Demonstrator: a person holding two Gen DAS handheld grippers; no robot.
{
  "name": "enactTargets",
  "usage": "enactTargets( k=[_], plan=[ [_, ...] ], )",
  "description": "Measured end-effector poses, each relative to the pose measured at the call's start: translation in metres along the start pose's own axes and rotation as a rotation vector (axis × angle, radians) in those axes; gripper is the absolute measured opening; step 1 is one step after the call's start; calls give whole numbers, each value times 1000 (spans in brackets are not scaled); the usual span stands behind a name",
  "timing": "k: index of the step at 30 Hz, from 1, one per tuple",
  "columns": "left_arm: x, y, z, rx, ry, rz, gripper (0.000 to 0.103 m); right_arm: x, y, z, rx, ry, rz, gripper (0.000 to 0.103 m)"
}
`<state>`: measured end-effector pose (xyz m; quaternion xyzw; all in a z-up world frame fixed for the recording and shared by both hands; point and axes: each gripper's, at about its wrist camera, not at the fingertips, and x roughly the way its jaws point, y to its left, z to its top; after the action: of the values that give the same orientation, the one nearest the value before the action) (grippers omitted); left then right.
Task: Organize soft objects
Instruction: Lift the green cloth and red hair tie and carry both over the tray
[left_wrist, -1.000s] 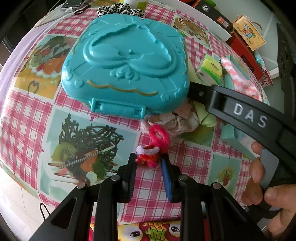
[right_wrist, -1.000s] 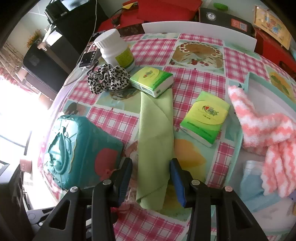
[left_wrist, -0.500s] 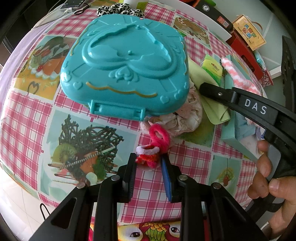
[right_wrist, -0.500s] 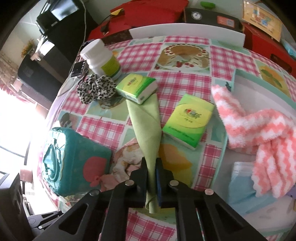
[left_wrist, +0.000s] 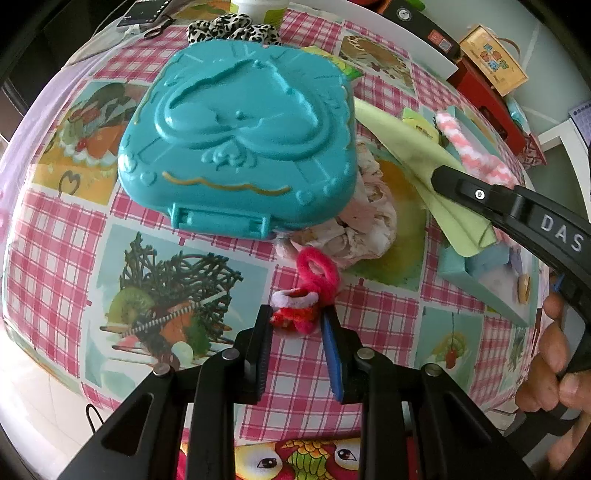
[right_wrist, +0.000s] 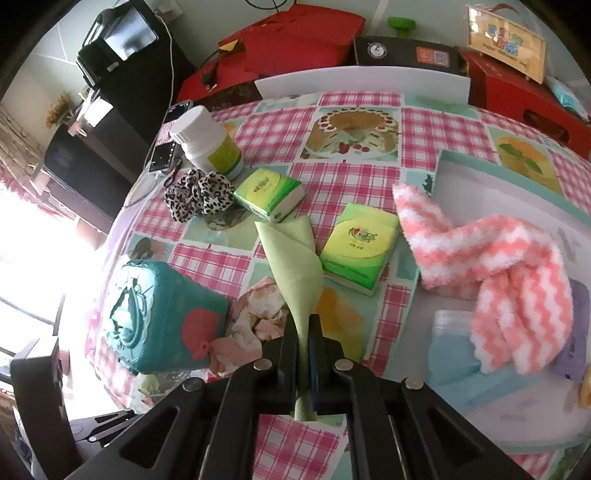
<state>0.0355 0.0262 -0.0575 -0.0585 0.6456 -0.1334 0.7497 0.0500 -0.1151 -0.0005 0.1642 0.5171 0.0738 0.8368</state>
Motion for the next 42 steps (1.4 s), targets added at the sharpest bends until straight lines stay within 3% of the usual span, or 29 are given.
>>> enactTargets(
  k=[25, 42],
  plan=[
    [-66, -30, -12, 71, -101, -2, 27, -74, -5, -17, 30, -105, 27, 5],
    [-102, -66, -8, 133, -170, -22, 27, -134, -37, -22, 112, -236, 43, 5]
  ],
)
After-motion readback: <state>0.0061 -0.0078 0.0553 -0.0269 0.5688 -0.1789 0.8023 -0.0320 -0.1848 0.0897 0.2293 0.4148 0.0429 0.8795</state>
